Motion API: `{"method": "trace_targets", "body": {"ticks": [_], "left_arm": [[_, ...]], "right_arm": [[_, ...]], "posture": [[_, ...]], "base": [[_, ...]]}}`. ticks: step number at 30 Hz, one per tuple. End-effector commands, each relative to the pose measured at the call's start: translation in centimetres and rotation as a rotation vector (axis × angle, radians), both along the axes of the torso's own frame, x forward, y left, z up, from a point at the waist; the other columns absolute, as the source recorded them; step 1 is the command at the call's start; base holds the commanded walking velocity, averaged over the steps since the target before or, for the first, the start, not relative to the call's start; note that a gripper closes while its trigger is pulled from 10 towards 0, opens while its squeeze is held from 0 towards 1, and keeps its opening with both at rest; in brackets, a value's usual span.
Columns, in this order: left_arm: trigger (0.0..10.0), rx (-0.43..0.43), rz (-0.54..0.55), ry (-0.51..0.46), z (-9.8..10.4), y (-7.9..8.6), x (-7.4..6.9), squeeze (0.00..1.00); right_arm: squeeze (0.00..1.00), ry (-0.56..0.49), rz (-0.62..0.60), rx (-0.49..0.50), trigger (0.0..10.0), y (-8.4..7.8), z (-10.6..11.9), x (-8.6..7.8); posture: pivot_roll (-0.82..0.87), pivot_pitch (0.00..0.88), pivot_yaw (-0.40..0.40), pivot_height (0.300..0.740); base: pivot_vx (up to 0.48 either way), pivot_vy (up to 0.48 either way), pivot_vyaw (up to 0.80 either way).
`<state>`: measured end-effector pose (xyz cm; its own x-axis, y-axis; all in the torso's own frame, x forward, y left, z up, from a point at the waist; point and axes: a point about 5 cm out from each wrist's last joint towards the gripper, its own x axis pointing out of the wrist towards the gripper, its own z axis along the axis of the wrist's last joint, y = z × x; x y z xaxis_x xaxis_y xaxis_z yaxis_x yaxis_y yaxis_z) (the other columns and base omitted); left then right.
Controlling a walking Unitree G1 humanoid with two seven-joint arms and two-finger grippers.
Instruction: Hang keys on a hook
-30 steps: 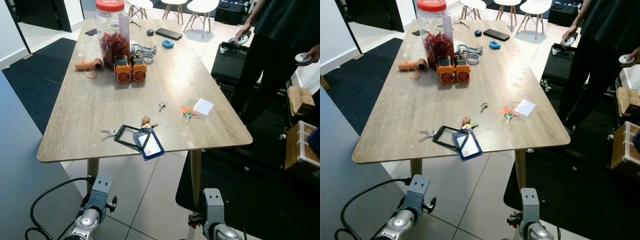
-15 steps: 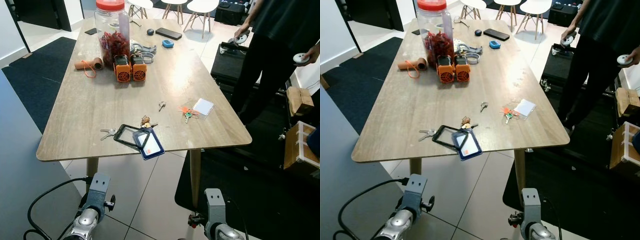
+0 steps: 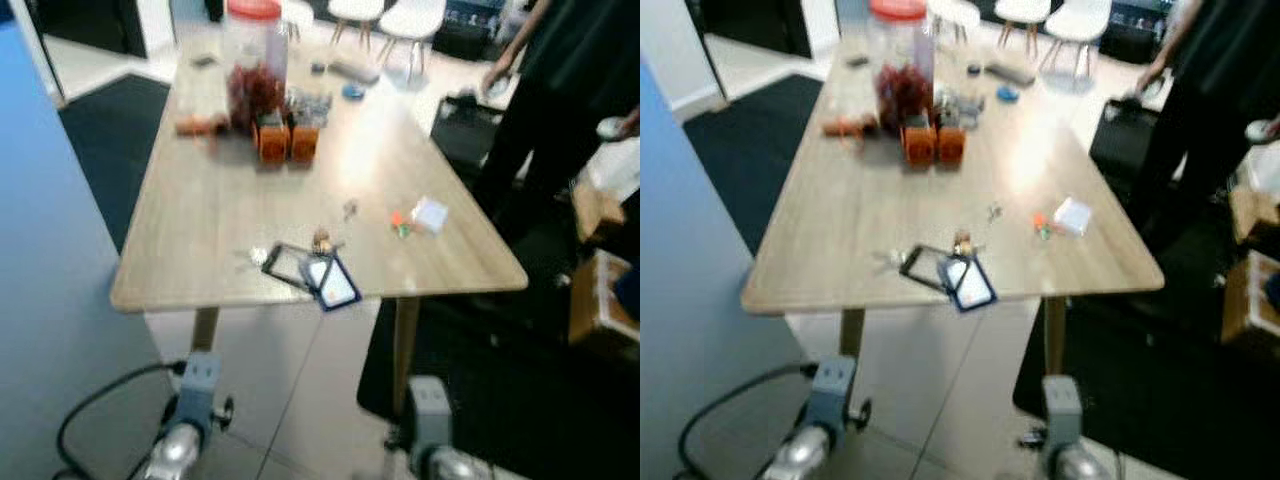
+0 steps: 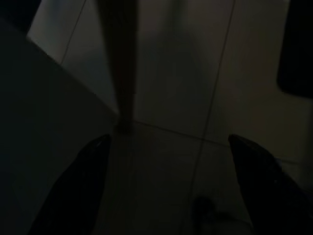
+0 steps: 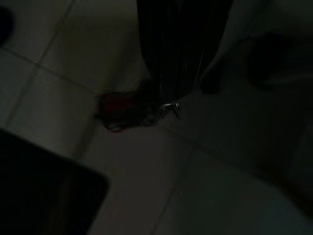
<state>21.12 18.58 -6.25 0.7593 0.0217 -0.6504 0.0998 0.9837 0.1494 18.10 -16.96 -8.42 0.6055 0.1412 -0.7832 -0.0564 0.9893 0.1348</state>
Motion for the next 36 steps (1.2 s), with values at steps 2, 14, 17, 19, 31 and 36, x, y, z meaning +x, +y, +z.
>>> {"method": "trace_targets", "body": {"ticks": [2,14,17,19,31,36], "left_arm": [[10.0,-0.002,0.003,0.009,-0.16,-0.07,-0.25,0.00],[10.0,-0.003,0.002,-0.006,0.00,-0.09,-0.05,0.00],[10.0,0.011,-0.019,-0.005,0.02,-0.10,-0.01,0.00],[10.0,0.018,-0.027,-0.004,0.03,-0.07,0.00,0.00],[10.0,0.015,-0.017,0.004,0.04,0.31,0.00,0.00],[10.0,0.013,-0.009,0.009,0.04,0.50,-0.01,0.00]], "right_arm": [[0.00,-0.002,-0.021,-0.009,10.0,-0.66,0.07,0.03],[0.00,-0.007,-0.017,-0.009,10.0,-0.66,0.15,0.18],[0.00,-0.009,-0.016,-0.009,10.0,-0.63,0.19,0.26],[0.00,-0.011,-0.016,-0.008,10.0,-0.59,0.22,0.33],[0.00,-0.007,-0.017,-0.004,10.0,-0.36,0.13,0.21],[0.00,-0.005,-0.020,-0.002,10.0,-0.28,0.13,0.24]], "posture": [[0.08,0.019,-0.081,0.740],[0.08,0.015,-0.084,0.740],[0.08,0.010,-0.082,0.740],[0.08,0.007,-0.082,0.740],[0.08,0.005,-0.077,0.740],[0.09,0.009,-0.076,0.740]], "base": [[0.000,0.000,0.00],[0.000,0.000,0.00],[0.000,-0.320,0.00],[0.000,-0.480,0.00],[0.000,-0.423,0.00],[0.000,0.000,0.00]]}}
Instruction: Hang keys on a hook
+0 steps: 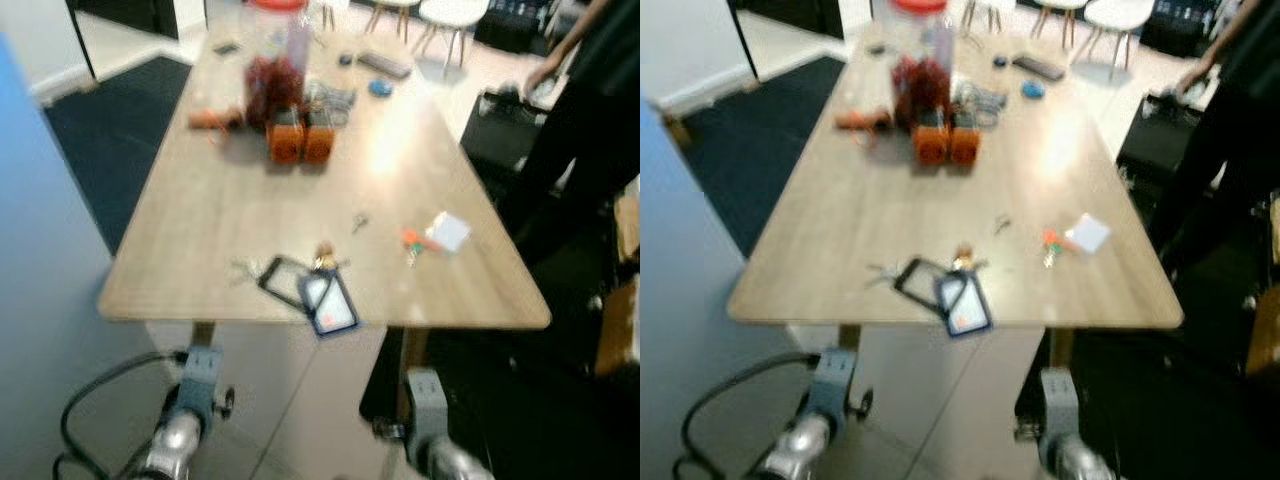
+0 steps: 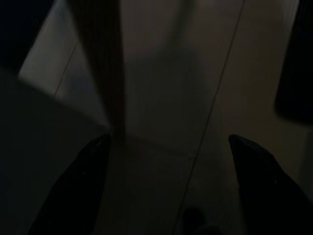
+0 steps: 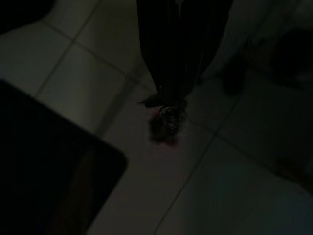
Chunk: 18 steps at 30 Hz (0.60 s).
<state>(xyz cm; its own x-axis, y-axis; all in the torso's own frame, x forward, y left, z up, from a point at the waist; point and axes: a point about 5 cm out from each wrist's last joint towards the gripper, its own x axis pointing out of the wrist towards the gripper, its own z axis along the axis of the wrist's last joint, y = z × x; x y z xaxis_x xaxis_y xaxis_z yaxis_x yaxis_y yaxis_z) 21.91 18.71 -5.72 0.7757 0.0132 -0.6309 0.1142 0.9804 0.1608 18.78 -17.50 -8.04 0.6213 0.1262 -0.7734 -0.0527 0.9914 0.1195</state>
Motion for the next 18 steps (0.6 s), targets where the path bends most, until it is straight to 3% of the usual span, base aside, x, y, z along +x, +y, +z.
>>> {"method": "trace_targets", "body": {"ticks": [1,18], "left_arm": [[10.0,0.004,0.010,0.034,-0.50,0.36,-0.80,0.00],[10.0,0.023,-0.020,0.037,-0.40,0.42,-0.62,0.00]], "right_arm": [[0.00,0.014,-0.014,0.013,10.0,0.26,-0.25,-0.45],[0.00,0.023,-0.018,0.011,10.0,0.08,-0.32,-0.60]], "posture": [[0.09,0.009,-0.076,0.740],[0.09,0.013,-0.078,0.740]], "base": [[0.000,0.000,0.00],[0.000,0.000,0.00]]}}
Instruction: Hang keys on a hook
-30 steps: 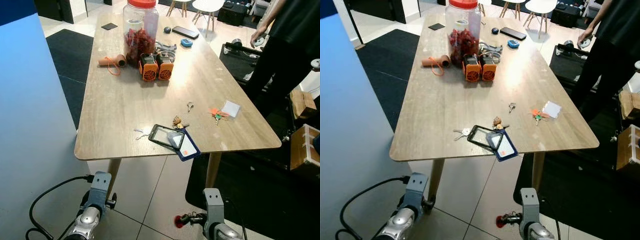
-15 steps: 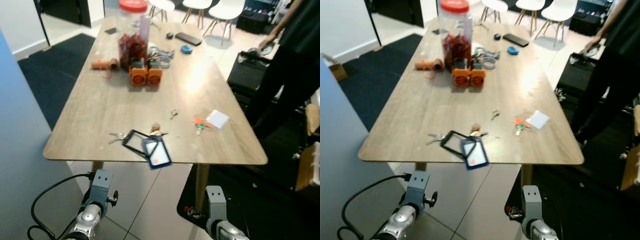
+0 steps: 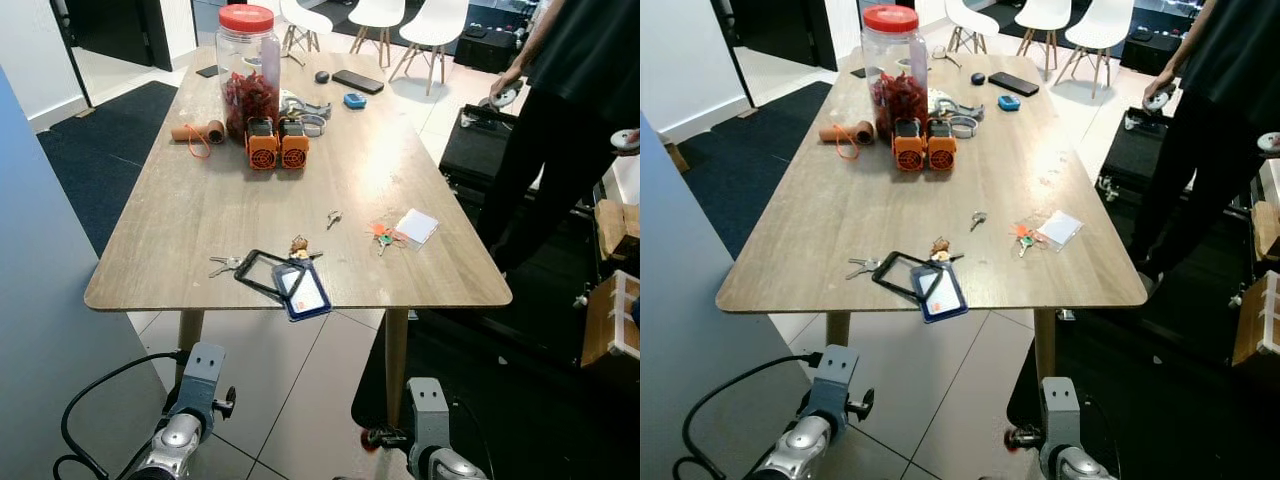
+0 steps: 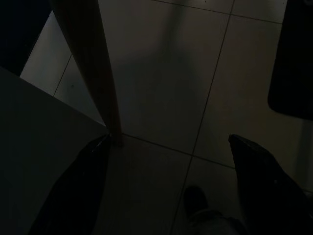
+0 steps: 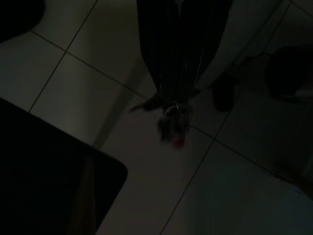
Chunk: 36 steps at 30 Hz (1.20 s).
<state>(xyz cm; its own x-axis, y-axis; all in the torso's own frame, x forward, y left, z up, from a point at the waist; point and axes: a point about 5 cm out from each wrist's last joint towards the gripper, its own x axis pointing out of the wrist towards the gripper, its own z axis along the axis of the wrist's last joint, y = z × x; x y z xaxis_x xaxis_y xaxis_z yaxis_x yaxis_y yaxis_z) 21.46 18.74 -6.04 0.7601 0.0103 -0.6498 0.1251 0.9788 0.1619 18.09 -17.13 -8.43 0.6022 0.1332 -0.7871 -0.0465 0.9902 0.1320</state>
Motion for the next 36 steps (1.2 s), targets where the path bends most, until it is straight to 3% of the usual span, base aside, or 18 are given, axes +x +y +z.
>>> {"method": "trace_targets", "body": {"ticks": [1,9,36], "left_arm": [[10.0,0.025,-0.025,0.014,-0.10,0.33,-0.19,0.00],[10.0,0.029,-0.026,0.017,-0.19,0.31,-0.36,0.00],[10.0,0.014,0.008,0.002,-0.04,0.55,-0.22,0.00]], "right_arm": [[0.00,-0.001,-0.015,-0.001,10.0,-0.33,0.07,0.09],[0.00,-0.002,-0.017,0.000,10.0,-0.27,0.07,0.10],[0.00,0.001,-0.017,-0.003,10.0,-0.23,0.00,-0.02]], "posture": [[0.09,0.013,-0.079,0.740],[0.09,0.013,-0.076,0.740],[0.10,0.018,-0.075,0.740]], "base": [[0.000,-0.480,0.00],[0.000,-0.480,0.00],[0.000,0.000,0.00]]}}
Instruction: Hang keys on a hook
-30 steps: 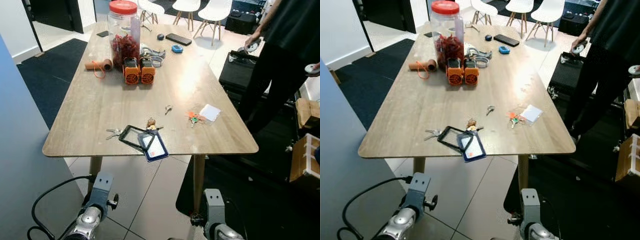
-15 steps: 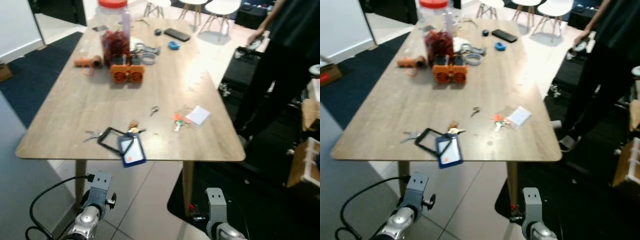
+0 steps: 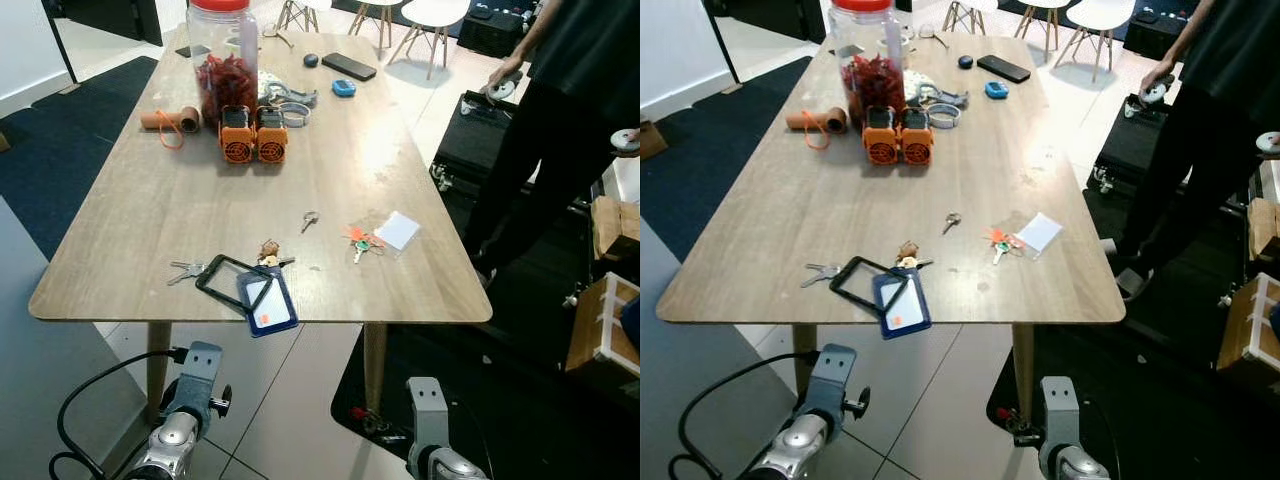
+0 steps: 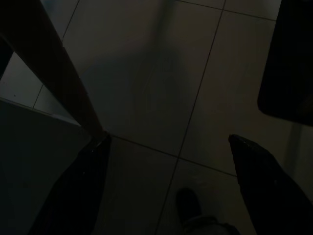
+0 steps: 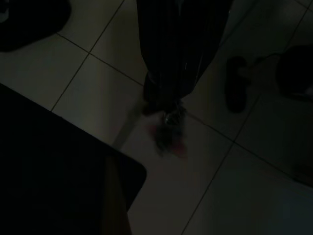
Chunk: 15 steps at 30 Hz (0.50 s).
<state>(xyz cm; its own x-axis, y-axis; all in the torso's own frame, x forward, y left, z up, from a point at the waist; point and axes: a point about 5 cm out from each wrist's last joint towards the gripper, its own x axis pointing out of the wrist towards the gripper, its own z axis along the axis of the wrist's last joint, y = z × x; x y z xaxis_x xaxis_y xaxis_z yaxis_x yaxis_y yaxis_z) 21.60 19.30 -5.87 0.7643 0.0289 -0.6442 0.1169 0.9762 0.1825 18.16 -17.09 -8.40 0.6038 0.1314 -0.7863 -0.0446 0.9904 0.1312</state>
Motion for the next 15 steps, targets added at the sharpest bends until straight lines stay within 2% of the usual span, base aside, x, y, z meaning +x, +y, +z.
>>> {"method": "trace_targets", "body": {"ticks": [1,7,10,15], "left_arm": [[10.0,-0.009,0.002,0.008,-0.21,-0.05,-0.35,0.00],[10.0,-0.029,-0.016,0.004,-0.24,-0.73,-0.30,0.00],[10.0,-0.028,-0.023,0.008,-0.28,-0.86,-0.33,0.00],[10.0,-0.025,-0.031,0.013,-0.28,-0.74,-0.32,0.00]], "right_arm": [[0.00,0.003,-0.015,-0.003,10.0,-0.28,-0.02,-0.08],[0.00,-0.001,-0.085,0.002,10.0,-0.68,-0.03,-0.15],[0.00,-0.006,-0.073,-0.010,10.0,-0.66,-0.05,-0.23],[0.00,0.001,-0.029,-0.040,10.0,-0.44,-0.30,-0.78]], "posture": [[0.10,0.018,-0.075,0.740],[0.09,0.024,-0.060,0.740],[0.08,0.024,-0.057,0.740],[0.08,0.028,-0.048,0.740]], "base": [[0.000,0.000,0.00],[0.000,0.000,0.00],[0.000,0.000,0.00],[0.000,0.000,0.80]]}}
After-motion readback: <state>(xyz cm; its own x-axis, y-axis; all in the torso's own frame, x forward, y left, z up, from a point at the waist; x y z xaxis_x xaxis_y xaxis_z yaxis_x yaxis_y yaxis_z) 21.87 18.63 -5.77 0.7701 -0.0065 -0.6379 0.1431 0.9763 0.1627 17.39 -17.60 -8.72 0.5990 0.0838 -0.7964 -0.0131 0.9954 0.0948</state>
